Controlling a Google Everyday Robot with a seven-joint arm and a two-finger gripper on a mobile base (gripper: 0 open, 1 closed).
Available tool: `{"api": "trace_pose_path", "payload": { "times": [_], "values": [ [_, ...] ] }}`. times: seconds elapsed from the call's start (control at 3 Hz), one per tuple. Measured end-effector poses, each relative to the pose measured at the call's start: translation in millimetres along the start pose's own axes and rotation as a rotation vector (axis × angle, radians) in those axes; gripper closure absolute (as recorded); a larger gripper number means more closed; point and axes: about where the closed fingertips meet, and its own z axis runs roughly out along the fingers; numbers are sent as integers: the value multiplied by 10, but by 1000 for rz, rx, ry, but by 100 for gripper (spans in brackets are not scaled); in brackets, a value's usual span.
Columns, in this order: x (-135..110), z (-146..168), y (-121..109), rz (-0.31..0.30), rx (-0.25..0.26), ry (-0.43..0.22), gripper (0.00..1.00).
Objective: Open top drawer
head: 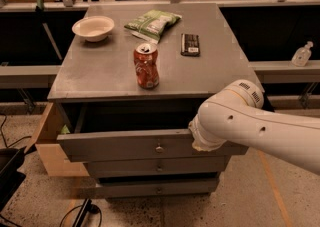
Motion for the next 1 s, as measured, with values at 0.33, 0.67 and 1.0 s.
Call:
{"api": "trace_pose_path", "payload": {
  "times": [0.33,0.67,1.0],
  "values": [
    [1,-12,0,-1,2,1,4],
    [2,-22,0,-2,3,3,8],
    [3,-32,0,-2,5,4,32]
  ]
}}
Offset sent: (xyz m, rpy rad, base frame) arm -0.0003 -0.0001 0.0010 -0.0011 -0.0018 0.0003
